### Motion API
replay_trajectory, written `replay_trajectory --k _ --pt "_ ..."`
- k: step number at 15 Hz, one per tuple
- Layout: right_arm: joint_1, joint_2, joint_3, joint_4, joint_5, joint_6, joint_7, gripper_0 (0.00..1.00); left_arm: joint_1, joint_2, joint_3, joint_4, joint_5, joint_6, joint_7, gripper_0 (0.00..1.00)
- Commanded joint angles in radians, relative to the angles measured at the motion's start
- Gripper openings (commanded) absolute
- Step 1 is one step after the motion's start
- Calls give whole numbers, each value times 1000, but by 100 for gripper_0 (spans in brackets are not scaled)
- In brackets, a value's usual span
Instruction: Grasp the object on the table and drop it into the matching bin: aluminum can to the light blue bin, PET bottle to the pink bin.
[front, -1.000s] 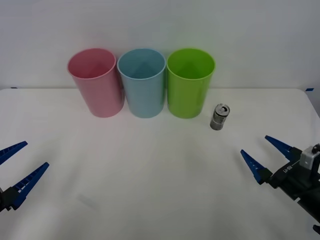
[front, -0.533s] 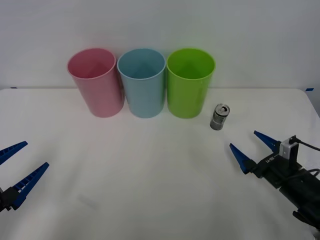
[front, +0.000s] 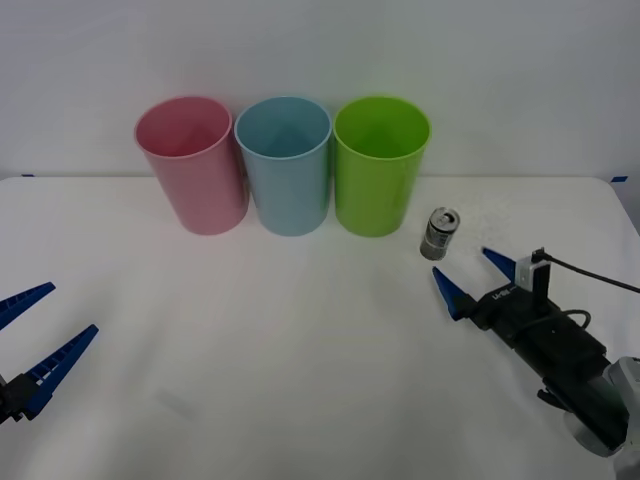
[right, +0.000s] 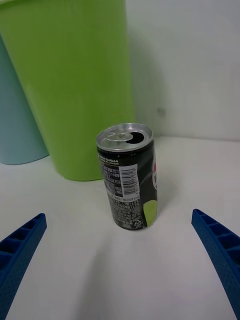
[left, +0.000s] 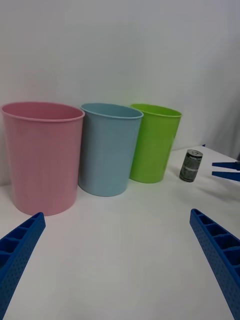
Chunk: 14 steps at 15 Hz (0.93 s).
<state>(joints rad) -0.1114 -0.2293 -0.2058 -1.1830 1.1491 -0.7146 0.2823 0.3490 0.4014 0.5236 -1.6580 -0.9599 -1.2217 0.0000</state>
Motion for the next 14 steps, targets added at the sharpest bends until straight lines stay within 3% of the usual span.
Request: replay_trajectory --k 1,8,14 --pt "-24 19 25 0 7 64 12 100 0 0 0 0 0 0 0 100" --pt "-168 28 37 169 7 113 49 100 0 0 0 0 0 0 0 100" --pt "-234 45 63 212 7 210 66 100 0 0 0 0 0 0 0 100"
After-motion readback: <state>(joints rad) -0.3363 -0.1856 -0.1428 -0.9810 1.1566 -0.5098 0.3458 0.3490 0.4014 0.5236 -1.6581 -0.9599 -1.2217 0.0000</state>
